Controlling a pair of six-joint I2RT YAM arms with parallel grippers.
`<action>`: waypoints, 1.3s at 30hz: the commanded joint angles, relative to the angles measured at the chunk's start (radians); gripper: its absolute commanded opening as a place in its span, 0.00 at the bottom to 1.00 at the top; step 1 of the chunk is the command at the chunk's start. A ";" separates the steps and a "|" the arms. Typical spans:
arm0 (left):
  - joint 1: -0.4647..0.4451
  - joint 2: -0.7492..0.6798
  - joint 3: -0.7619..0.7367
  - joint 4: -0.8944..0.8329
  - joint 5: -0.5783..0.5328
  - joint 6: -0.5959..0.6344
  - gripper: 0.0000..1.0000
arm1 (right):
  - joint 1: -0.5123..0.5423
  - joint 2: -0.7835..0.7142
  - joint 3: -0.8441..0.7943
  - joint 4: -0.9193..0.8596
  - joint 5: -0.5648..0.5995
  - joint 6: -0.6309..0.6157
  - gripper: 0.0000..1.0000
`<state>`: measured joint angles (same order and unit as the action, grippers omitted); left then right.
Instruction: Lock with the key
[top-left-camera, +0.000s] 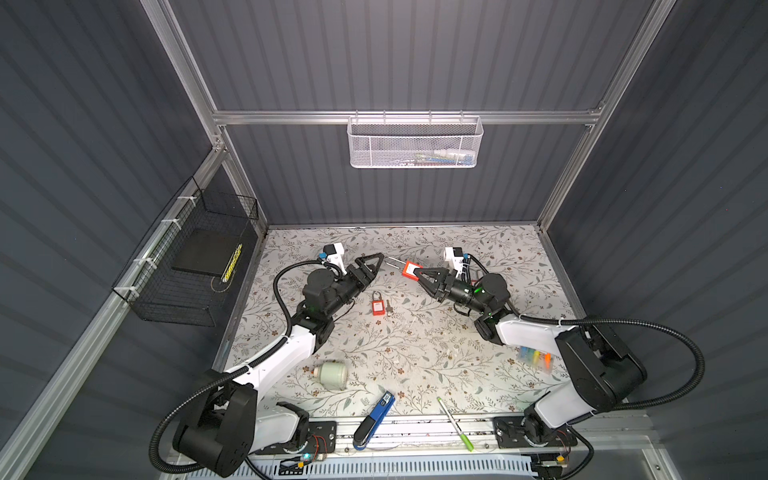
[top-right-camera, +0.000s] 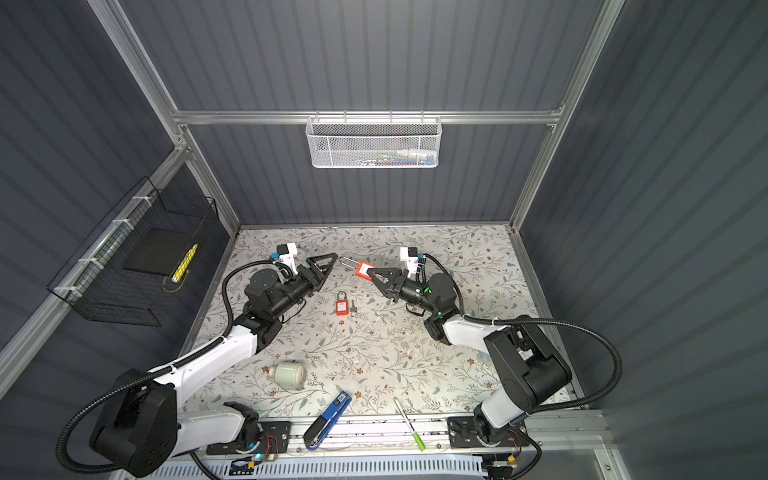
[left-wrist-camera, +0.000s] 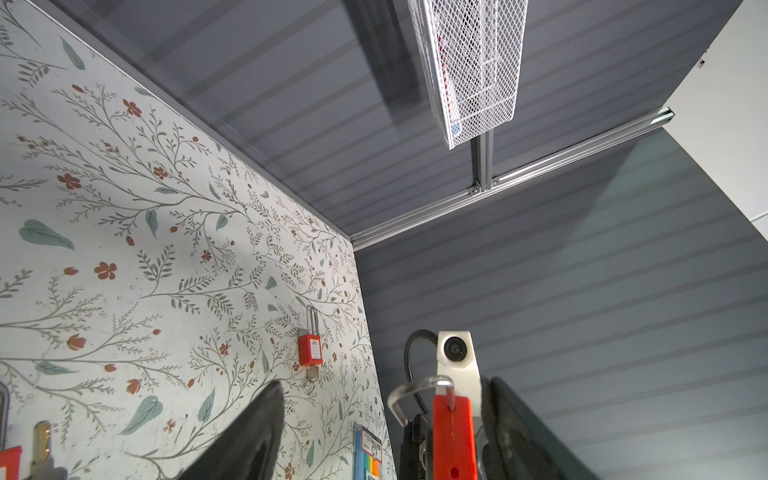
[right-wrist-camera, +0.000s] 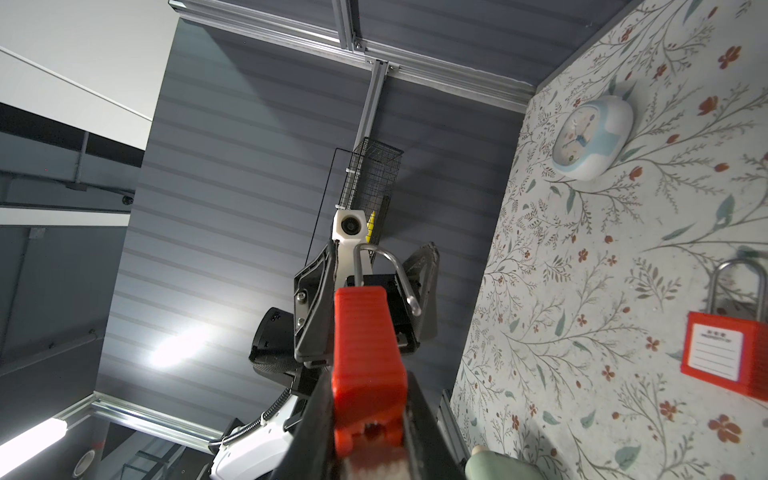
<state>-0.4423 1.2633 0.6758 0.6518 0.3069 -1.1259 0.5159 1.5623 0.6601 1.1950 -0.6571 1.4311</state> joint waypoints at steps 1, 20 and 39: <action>0.000 0.026 0.034 0.049 0.104 0.020 0.79 | -0.002 -0.007 0.005 0.026 -0.037 -0.014 0.05; -0.001 0.087 0.073 0.151 0.202 -0.020 0.67 | 0.007 0.002 0.015 -0.036 -0.029 -0.064 0.05; -0.001 0.083 0.056 0.144 0.187 -0.020 0.03 | 0.005 0.008 0.031 -0.004 -0.056 -0.049 0.04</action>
<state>-0.4419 1.3670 0.7338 0.7647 0.4801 -1.1610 0.5198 1.5661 0.6662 1.1553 -0.6952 1.3842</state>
